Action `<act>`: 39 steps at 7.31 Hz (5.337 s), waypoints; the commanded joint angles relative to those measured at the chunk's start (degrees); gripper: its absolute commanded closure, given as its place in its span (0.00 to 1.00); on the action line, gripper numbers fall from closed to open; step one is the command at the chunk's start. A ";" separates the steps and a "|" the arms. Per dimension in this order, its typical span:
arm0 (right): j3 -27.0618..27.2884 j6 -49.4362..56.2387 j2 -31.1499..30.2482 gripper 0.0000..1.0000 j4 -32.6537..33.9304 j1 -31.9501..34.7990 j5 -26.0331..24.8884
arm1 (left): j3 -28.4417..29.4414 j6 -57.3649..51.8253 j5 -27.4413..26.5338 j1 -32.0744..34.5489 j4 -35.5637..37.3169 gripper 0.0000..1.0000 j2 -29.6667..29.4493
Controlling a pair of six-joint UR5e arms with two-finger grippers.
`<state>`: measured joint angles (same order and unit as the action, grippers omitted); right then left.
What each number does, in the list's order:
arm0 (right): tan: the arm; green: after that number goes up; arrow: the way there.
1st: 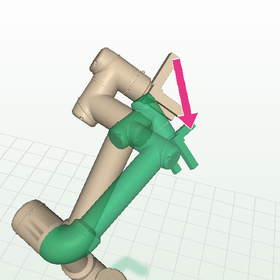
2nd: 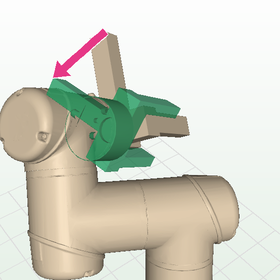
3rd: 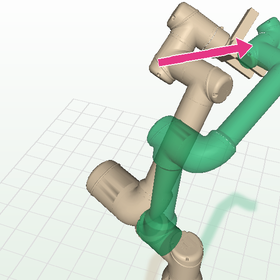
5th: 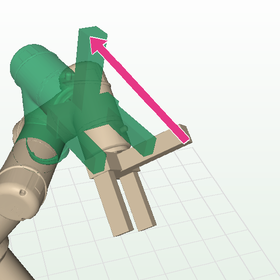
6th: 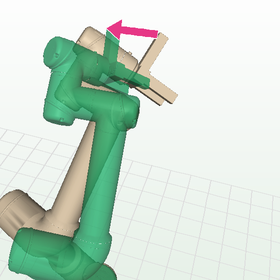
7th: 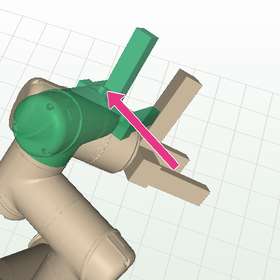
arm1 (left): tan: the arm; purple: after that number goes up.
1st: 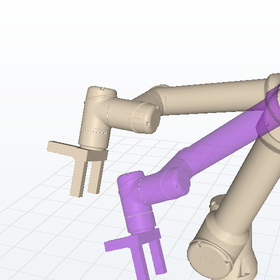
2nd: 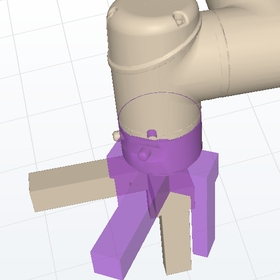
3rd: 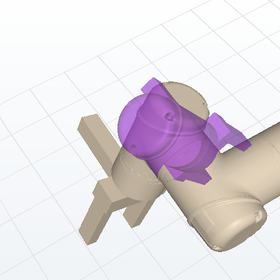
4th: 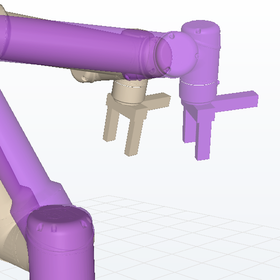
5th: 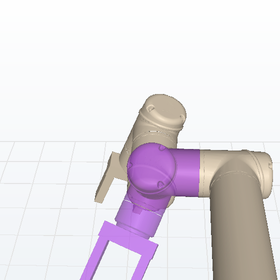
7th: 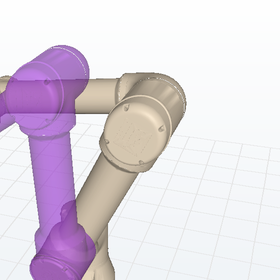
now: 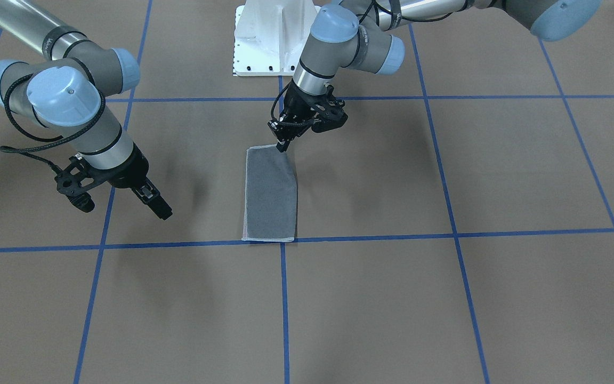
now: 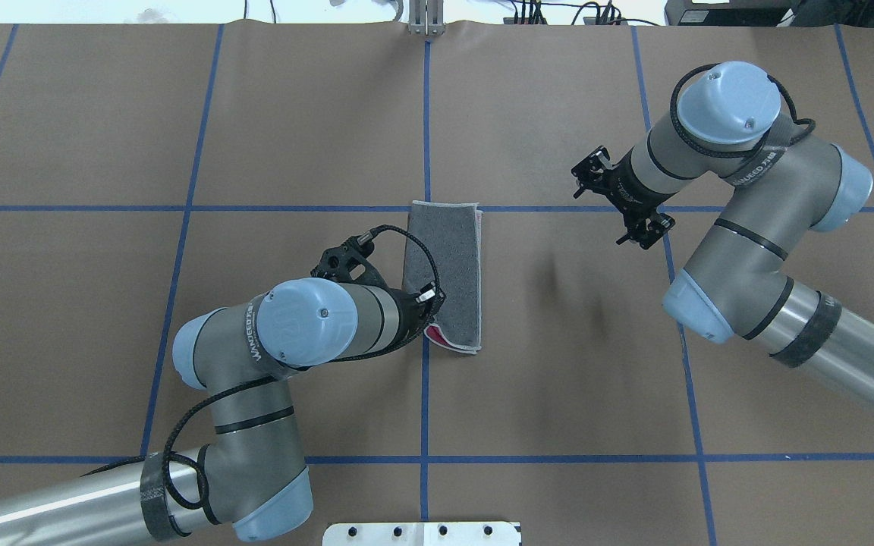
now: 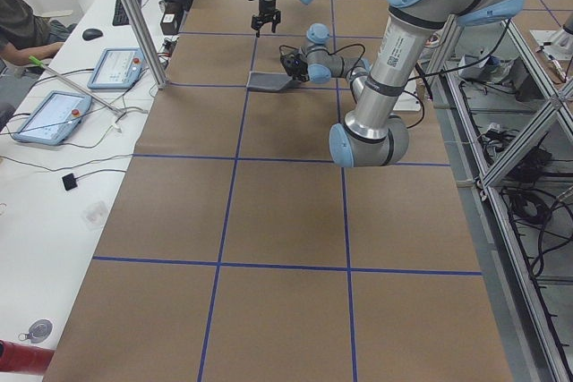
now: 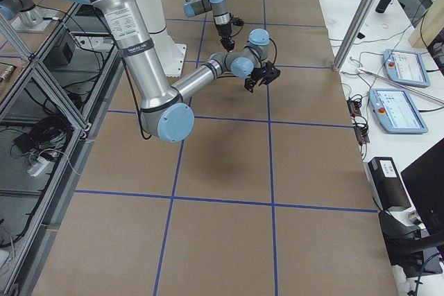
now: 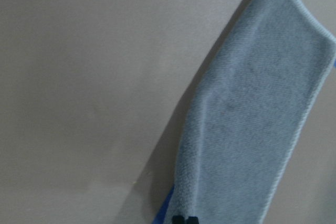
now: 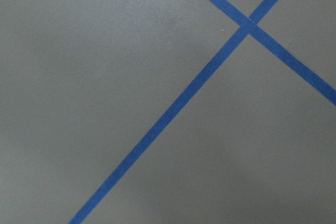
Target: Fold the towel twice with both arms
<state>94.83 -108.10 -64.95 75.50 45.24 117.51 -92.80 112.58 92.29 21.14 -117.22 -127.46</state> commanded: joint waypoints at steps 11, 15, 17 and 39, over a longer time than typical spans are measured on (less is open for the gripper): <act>0.88 4.21 -3.96 0.01 -0.17 3.71 4.31 | 25.10 -0.43 -0.10 9.71 -4.31 1.00 -18.08; 0.62 4.30 -4.04 0.01 -0.17 3.63 4.22 | 26.09 -0.51 -0.01 11.12 -4.42 1.00 -19.23; 0.53 4.30 -4.13 0.01 -0.17 3.63 4.13 | 26.61 -0.60 -0.01 11.73 -4.94 1.00 -19.41; 1.32 4.39 -4.57 0.01 -0.17 3.71 4.22 | 39.62 -1.13 -0.89 12.00 -17.34 0.00 -21.17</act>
<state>95.98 -103.71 -69.53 75.32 48.89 121.72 -53.41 111.43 91.37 33.22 -134.56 -148.84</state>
